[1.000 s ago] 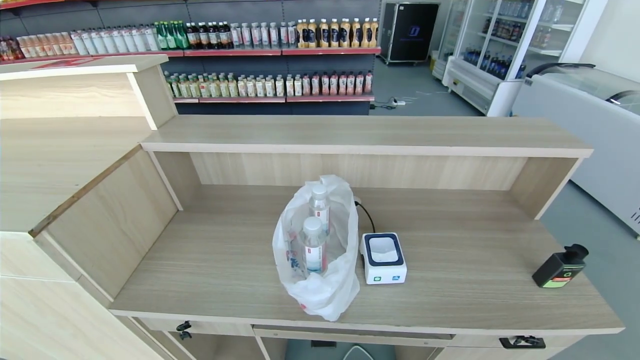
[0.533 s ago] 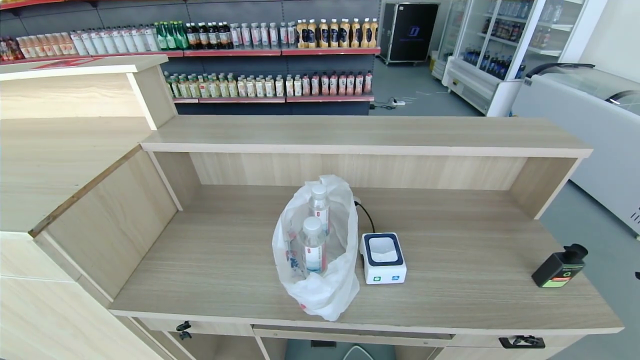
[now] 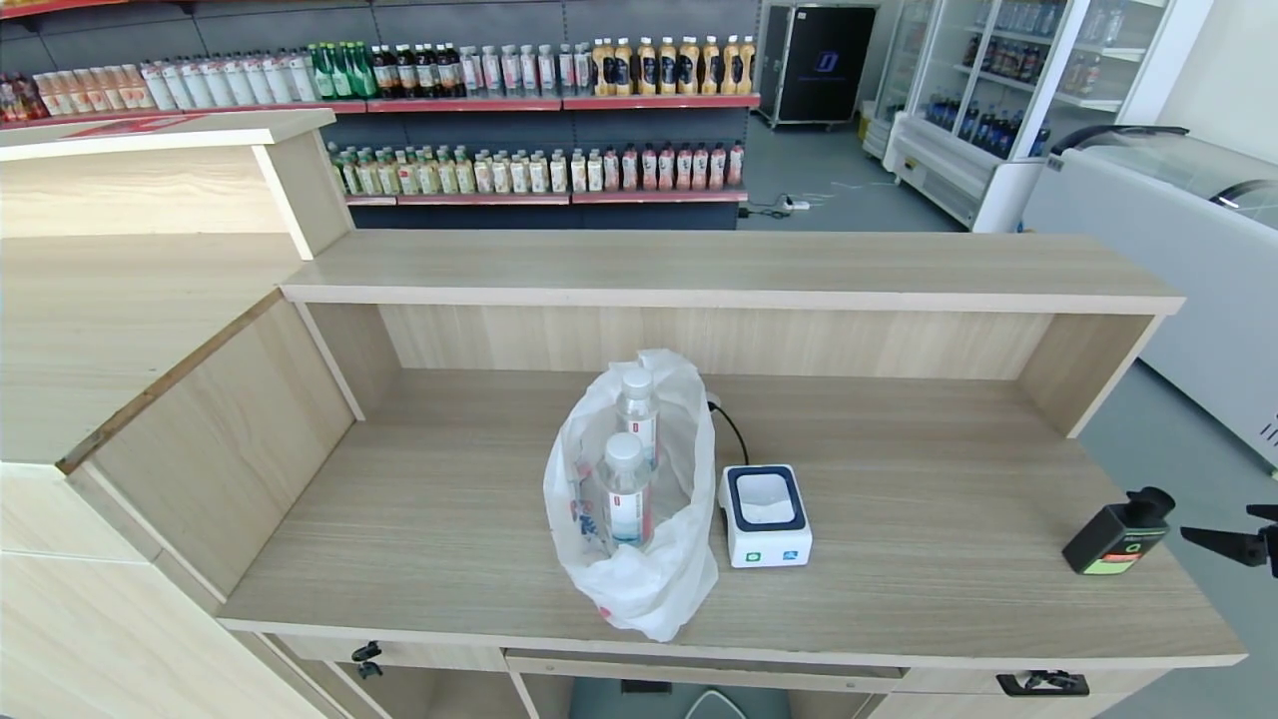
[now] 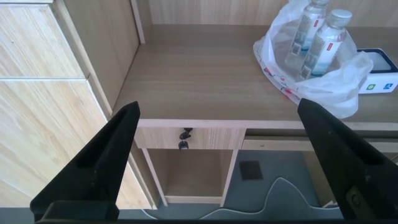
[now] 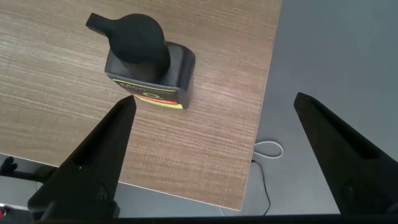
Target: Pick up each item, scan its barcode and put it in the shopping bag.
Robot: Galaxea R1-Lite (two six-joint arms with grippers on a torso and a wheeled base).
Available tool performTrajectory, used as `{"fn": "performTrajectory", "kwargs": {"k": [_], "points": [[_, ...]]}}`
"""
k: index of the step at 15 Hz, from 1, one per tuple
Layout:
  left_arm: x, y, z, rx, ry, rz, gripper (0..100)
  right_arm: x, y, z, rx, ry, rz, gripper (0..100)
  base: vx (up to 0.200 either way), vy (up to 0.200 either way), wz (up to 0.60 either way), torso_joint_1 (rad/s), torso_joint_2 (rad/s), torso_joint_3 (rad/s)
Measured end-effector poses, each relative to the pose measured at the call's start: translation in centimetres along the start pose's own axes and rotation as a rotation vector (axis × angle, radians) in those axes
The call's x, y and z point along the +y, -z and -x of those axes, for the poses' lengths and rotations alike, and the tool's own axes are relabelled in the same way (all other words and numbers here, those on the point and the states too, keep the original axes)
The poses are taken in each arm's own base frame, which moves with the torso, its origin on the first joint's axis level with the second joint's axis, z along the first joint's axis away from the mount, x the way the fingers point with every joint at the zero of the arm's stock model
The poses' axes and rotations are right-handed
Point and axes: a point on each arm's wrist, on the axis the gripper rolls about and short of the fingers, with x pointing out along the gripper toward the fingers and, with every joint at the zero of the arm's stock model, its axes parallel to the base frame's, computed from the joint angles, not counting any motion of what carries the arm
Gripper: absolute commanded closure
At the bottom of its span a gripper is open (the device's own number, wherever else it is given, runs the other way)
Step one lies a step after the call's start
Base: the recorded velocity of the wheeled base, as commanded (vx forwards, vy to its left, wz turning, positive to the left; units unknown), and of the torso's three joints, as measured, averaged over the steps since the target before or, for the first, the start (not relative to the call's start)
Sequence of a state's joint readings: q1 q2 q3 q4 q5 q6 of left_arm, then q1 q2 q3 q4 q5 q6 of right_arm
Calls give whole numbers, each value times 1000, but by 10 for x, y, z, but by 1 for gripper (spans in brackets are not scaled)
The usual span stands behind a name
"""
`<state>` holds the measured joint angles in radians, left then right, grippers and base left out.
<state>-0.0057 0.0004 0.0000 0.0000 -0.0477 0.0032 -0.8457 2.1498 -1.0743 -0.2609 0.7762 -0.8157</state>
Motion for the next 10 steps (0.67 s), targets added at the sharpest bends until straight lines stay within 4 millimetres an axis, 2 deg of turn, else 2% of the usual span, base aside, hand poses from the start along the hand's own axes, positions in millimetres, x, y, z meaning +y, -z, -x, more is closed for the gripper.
{"fn": "performTrajectory", "kwargs": {"k": [10], "points": [[0,0,0,0,0,0,0,36,-6,-58,-1,-157,58,0,0,0,0,0,0,0]]}}
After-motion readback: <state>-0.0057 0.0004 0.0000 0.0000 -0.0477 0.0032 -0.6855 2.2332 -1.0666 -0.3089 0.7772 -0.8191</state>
